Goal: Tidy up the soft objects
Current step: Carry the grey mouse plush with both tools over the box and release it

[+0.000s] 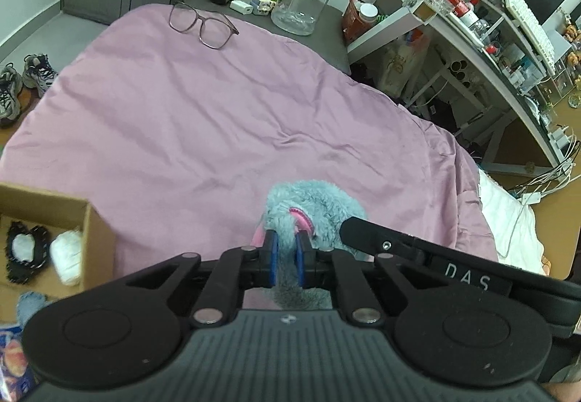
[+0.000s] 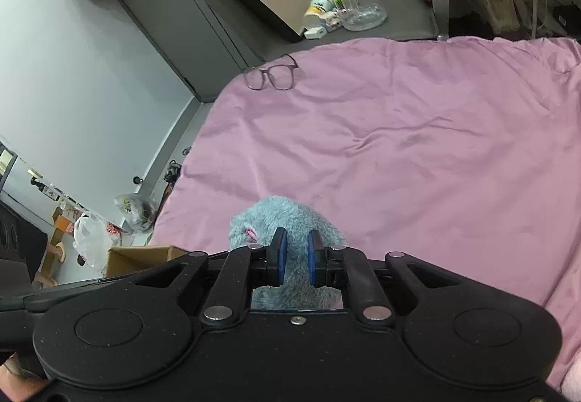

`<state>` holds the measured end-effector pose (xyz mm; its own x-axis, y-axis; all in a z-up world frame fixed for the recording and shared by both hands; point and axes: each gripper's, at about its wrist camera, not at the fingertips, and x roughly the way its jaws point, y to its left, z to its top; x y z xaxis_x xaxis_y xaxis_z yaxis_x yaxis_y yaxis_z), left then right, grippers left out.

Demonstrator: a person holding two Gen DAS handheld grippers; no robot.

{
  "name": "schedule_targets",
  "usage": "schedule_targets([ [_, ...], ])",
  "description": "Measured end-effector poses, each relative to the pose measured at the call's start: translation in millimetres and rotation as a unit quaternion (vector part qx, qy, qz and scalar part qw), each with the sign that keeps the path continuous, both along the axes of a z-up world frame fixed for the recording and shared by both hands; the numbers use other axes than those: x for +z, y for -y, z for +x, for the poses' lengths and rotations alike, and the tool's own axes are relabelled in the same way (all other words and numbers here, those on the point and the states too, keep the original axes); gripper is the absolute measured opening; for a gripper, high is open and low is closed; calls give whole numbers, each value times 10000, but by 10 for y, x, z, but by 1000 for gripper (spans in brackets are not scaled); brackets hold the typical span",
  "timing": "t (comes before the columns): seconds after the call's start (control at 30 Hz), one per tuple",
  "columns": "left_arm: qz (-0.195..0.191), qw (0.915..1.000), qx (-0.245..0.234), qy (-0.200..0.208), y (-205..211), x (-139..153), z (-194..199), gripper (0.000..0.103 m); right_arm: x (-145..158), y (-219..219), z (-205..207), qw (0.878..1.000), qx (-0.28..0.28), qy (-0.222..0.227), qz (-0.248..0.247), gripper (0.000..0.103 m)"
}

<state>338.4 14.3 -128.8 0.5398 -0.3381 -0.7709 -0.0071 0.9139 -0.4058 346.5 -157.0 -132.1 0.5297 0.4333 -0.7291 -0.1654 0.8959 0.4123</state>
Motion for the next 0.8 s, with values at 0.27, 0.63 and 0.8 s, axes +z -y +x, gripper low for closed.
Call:
schedule_targets([
  [0.27,-20,9998,82,204,-222,181,-324,9,175,-201,-258,9998,137,144,67,12],
  [0.63,6,9990,186,413,-529,353,-658,9,362,-506,-530,9988,339,336,68,12],
  [0.8,3,9985,264,490,-683,399,-782,9,419,-677,-623,9981,468,412,17,12],
])
